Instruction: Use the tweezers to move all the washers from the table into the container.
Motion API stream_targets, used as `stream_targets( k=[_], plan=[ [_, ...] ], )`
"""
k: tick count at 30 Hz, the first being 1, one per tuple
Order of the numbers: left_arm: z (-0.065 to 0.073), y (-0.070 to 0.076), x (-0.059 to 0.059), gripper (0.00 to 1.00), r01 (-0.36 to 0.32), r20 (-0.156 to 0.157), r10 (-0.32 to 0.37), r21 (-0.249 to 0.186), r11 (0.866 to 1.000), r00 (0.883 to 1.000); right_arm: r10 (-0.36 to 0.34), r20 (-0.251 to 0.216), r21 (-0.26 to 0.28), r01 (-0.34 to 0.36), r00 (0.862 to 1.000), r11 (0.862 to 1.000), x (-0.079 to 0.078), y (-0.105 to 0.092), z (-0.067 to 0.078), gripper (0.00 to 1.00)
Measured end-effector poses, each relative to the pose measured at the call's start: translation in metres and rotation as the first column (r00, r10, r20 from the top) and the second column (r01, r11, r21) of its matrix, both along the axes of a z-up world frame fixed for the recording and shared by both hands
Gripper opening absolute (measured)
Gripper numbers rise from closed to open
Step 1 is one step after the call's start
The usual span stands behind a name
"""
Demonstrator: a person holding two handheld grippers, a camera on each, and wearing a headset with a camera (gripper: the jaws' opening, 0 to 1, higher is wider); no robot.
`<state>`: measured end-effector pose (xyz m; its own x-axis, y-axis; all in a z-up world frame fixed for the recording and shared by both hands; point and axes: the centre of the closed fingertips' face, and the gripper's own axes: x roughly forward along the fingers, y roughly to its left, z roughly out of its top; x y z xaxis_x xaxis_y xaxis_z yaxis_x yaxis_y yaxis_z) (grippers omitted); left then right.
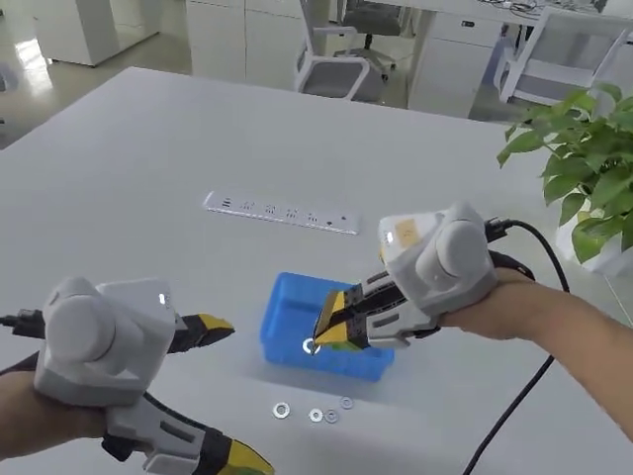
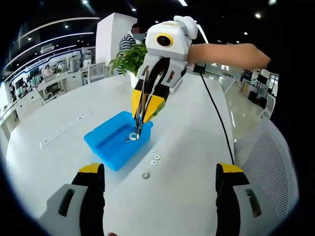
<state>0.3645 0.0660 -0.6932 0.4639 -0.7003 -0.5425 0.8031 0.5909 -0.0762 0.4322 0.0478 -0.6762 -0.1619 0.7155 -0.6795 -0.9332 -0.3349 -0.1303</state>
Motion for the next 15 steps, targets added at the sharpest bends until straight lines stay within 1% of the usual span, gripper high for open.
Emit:
stream_targets(
  k=[4,8,15],
  plan=[
    [0.001,0.001,0.001,0.99,-0.005,-0.001,0.005,-0.002,1.0,1.0,-0.008,0.013,0.007,0.008,1.0,1.0,0.012,0.004,-0.001,0.08],
    [0.002,0.001,0.001,0.99,-0.005,0.003,0.005,-0.006,1.0,1.0,-0.015,0.027,0.017,0.014,1.0,1.0,0.021,0.009,-0.002,0.08],
    [0.003,0.001,0.003,0.99,-0.002,0.013,0.002,-0.005,1.0,1.0,-0.036,0.042,0.02,0.035,0.998,0.999,0.04,0.014,-0.012,0.08]
  ],
)
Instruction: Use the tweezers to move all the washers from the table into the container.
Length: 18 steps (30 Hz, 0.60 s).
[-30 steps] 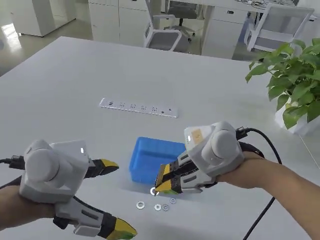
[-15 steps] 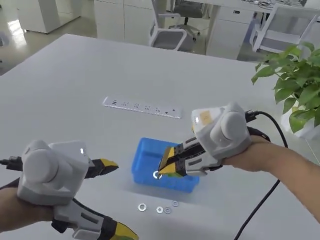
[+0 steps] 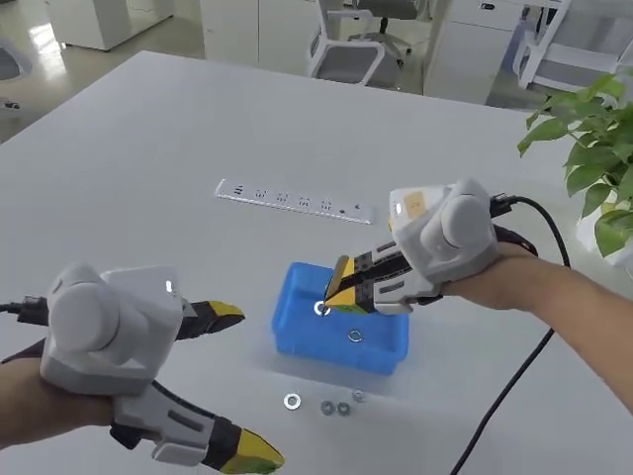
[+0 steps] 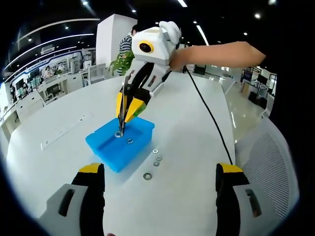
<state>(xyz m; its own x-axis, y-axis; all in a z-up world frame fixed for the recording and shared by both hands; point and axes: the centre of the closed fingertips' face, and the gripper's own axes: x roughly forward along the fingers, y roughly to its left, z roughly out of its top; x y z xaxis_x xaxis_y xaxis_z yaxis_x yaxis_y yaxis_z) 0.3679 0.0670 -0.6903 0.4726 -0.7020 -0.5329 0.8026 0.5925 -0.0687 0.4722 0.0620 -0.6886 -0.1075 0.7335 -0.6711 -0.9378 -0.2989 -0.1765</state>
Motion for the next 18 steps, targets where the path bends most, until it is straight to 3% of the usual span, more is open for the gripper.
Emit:
stream_targets(
  k=[5,18],
  plan=[
    [0.001,0.002,0.003,0.99,-0.006,0.004,0.006,0.002,1.0,1.0,-0.012,0.003,-0.002,0.012,1.0,1.0,0.008,0.002,-0.007,0.08],
    [-0.004,0.004,0.008,0.99,-0.01,-0.006,0.01,0.006,1.0,1.0,-0.028,-0.014,-0.049,0.028,1.0,0.998,0.022,0.0,-0.042,0.08]
  ],
)
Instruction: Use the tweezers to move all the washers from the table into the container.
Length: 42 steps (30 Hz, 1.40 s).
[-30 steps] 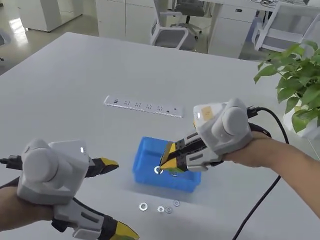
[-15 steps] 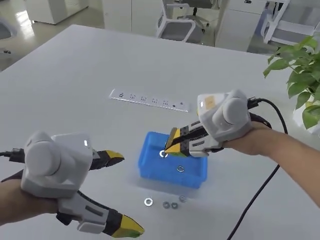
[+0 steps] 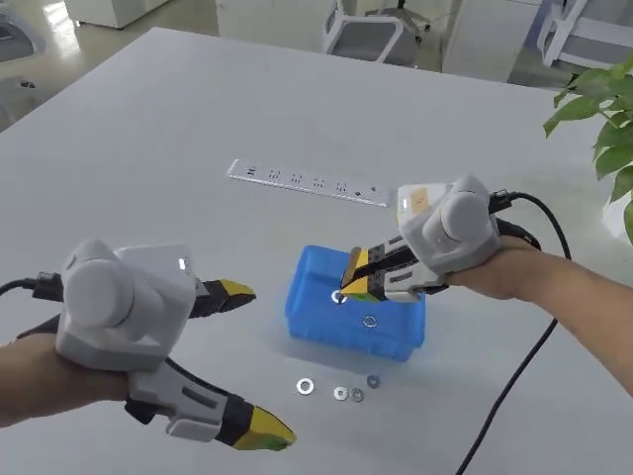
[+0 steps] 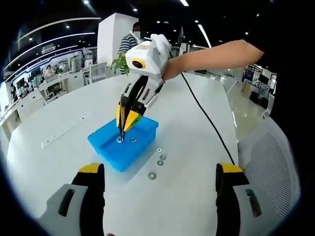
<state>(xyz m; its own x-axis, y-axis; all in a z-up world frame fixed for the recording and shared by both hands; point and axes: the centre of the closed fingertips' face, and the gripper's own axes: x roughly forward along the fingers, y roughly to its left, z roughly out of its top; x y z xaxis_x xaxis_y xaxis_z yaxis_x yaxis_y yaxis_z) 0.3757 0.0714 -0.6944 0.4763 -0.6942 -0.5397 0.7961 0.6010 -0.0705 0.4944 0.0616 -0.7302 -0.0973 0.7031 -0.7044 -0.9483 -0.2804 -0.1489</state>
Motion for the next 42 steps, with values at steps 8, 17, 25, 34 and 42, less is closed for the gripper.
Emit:
stream_targets(
  k=[8,17,25,34,42],
  plan=[
    [0.004,-0.001,0.003,0.99,-0.003,0.007,0.003,-0.02,1.0,1.0,-0.012,-0.021,-0.018,0.011,1.0,1.0,0.003,-0.003,-0.014,0.08],
    [0.014,-0.002,0.006,0.99,-0.023,0.025,0.024,-0.058,0.998,0.999,-0.035,-0.032,-0.032,0.034,0.999,0.999,0.007,-0.005,-0.023,0.08],
    [0.019,-0.001,0.011,0.99,-0.033,0.04,0.036,-0.07,0.997,0.999,-0.047,-0.049,-0.049,0.044,0.998,0.998,0.006,-0.009,-0.031,0.08],
    [0.022,-0.005,0.032,0.87,-0.029,0.062,0.035,-0.088,0.996,0.997,-0.047,-0.053,-0.048,0.044,0.997,0.998,0.006,-0.009,-0.031,0.08],
    [0.028,-0.014,0.06,0.68,-0.005,0.108,0.014,-0.085,0.996,0.994,-0.043,-0.052,-0.047,0.041,0.998,0.998,0.006,-0.008,-0.031,0.08]
  ],
)
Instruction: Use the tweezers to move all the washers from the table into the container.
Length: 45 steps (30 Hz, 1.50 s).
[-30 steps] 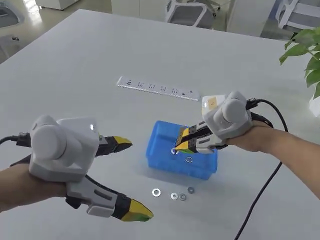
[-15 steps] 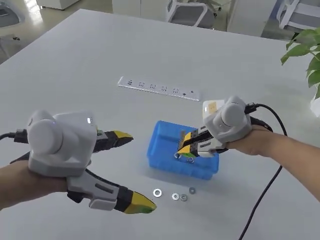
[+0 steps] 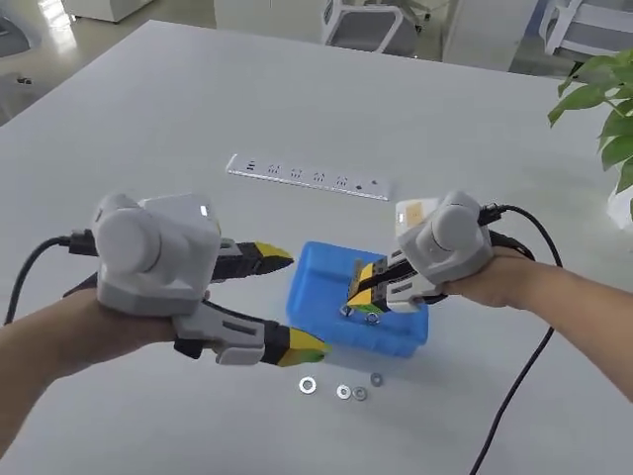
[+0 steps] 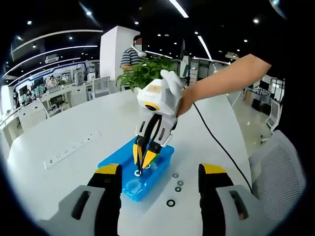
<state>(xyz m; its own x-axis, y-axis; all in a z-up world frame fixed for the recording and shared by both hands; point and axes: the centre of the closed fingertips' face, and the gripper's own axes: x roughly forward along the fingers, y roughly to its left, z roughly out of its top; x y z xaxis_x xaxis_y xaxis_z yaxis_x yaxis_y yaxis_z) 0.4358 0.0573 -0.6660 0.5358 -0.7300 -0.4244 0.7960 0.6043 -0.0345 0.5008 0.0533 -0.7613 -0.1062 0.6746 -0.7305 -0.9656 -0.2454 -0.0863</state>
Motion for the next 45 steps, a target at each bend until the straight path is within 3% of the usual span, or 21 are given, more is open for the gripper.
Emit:
stream_targets(
  k=[5,16,31,37,45],
  plan=[
    [0.001,-0.009,0.013,0.56,0.039,0.014,-0.04,0.01,0.999,0.999,-0.002,0.0,0.003,0.002,1.0,1.0,0.0,0.0,0.0,0.09],
    [-0.01,-0.021,0.034,0.29,0.107,0.01,-0.108,0.06,0.992,0.994,0.001,0.004,0.001,-0.001,1.0,1.0,0.0,-0.002,-0.001,0.09],
    [-0.014,-0.038,0.06,0.18,0.137,0.021,-0.139,0.089,0.987,0.99,0.017,0.019,-0.003,-0.017,1.0,1.0,0.0,-0.004,-0.001,0.09],
    [-0.019,-0.04,0.06,0.11,0.161,0.02,-0.165,0.118,0.98,0.986,0.026,0.024,-0.007,-0.026,0.999,1.0,-0.001,-0.005,-0.001,0.09],
    [-0.02,-0.043,0.062,0.11,0.169,0.023,-0.173,0.129,0.977,0.985,0.041,0.033,-0.013,-0.041,0.999,0.999,-0.003,-0.003,-0.001,0.09]
  ],
)
